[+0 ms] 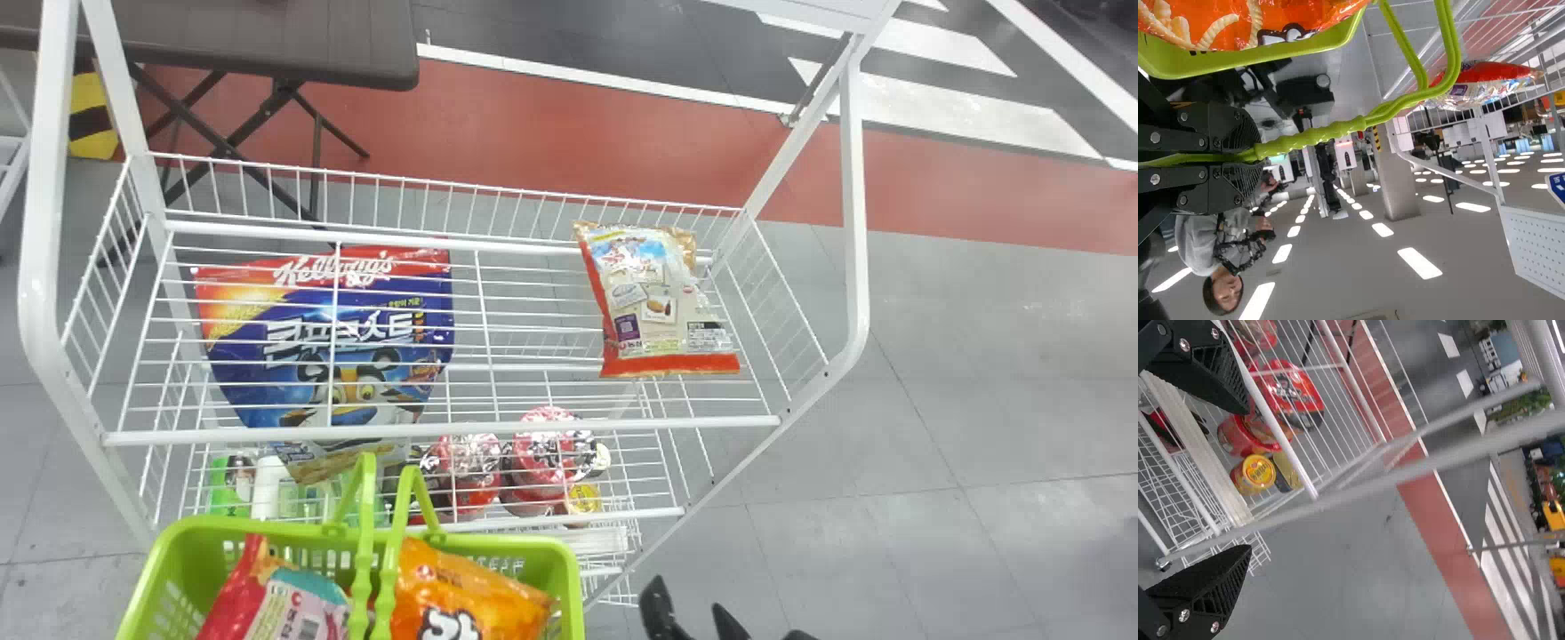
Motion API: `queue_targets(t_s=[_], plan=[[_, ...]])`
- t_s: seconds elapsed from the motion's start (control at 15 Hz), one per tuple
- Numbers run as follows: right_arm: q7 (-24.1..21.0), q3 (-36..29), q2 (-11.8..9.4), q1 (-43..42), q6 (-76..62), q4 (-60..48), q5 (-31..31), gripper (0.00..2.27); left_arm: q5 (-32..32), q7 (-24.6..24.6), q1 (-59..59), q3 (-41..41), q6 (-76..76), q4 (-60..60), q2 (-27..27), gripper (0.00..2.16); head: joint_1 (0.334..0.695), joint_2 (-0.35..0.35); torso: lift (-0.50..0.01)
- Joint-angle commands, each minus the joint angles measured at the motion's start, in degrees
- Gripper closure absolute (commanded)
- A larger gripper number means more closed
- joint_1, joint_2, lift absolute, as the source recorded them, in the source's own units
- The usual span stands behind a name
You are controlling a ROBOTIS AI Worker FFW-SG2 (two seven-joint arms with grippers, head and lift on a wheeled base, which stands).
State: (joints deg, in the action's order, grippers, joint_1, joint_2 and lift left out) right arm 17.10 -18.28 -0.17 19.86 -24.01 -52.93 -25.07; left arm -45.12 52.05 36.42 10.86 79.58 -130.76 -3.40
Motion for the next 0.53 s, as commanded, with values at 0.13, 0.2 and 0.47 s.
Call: queue_targets(t_s=[0.13, 0.2, 0.47], plan=[[-4.7, 9.4, -0.27, -1.22, -9.6, 6.43, 4.68, 0.1, -1.11, 0.34, -1.0, 1.62, 1.59, 0.15, 0.68, 1.07, 0.695, -0.35, 0.0], [-4.79, 9.84, -0.36, -1.75, -9.6, 7.75, 4.77, 0.1, -1.11, 0.25, -1.27, 1.62, 1.77, 0.24, 0.68, 1.07, 0.695, -0.35, 0.0], [-6.37, 11.16, -1.33, -4.56, -9.25, 12.67, 4.6, 0.1, -1.82, 0.07, -1.79, 1.0, 3.18, 0.15, 1.03, 1.07, 0.695, -0.35, 0.0]])
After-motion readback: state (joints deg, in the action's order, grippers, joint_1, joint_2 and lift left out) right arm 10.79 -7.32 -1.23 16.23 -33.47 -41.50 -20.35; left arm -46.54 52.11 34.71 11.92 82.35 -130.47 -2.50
